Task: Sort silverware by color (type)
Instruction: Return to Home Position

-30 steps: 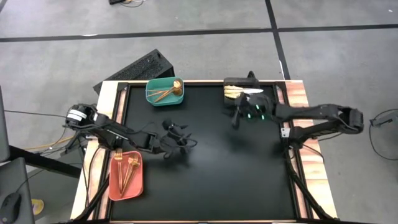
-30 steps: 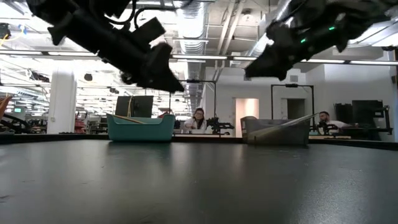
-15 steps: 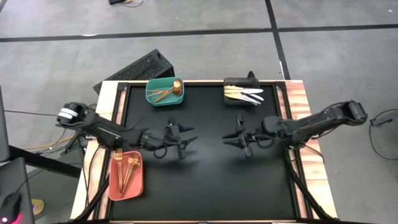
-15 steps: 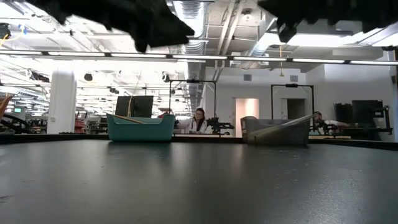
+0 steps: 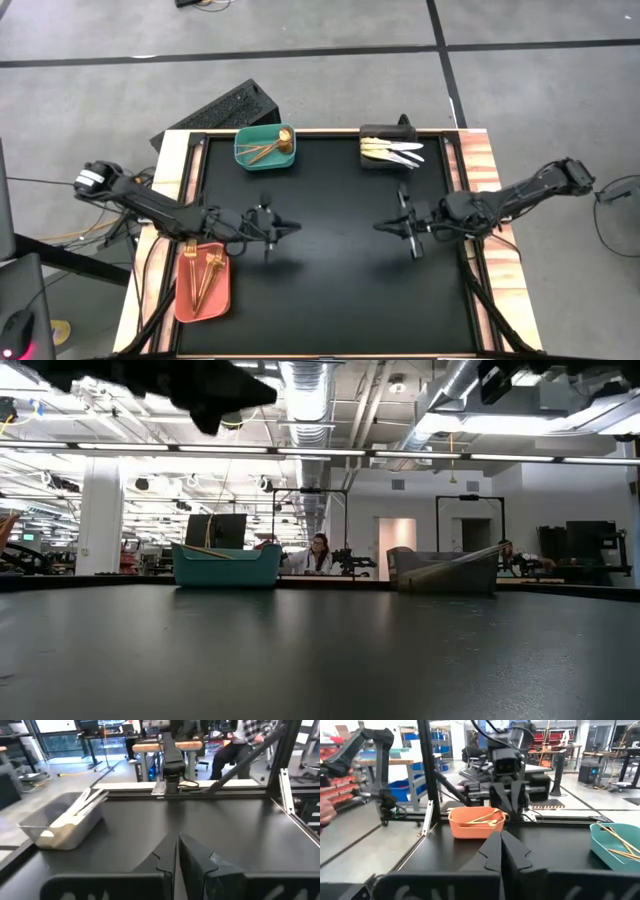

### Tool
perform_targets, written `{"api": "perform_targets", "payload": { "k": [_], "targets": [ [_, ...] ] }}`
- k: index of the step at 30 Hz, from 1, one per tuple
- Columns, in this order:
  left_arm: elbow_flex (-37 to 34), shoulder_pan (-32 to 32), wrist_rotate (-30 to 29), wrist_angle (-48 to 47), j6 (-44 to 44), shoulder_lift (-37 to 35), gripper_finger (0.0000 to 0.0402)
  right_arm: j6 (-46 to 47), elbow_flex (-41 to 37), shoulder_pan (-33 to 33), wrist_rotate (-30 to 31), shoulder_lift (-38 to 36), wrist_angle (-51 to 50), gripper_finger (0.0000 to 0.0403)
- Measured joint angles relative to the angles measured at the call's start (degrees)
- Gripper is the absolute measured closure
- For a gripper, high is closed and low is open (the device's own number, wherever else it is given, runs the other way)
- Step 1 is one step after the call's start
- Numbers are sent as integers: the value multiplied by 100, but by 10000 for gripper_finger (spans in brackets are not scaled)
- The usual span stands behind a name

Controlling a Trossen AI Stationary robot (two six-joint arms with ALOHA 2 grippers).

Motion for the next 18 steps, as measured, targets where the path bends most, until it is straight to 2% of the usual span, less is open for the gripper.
{"api": "perform_targets", "payload": {
  "k": [3,6,9,14,18],
  "targets": [
    [-310,10,124,708,1,194,393,-96,0,352,566,-4,-106,393],
    [-398,10,-69,785,20,133,399,-125,-2,702,1327,-191,-506,391],
    [-404,6,-198,533,195,-338,401,-180,-2,982,1823,-508,-819,396],
    [-397,-5,-425,-243,542,-1472,400,-642,-252,1152,2268,-1008,-978,397],
    [-534,-6,-526,-456,604,-1992,400,-647,-928,964,2297,-1378,-189,397]
  ]
}}
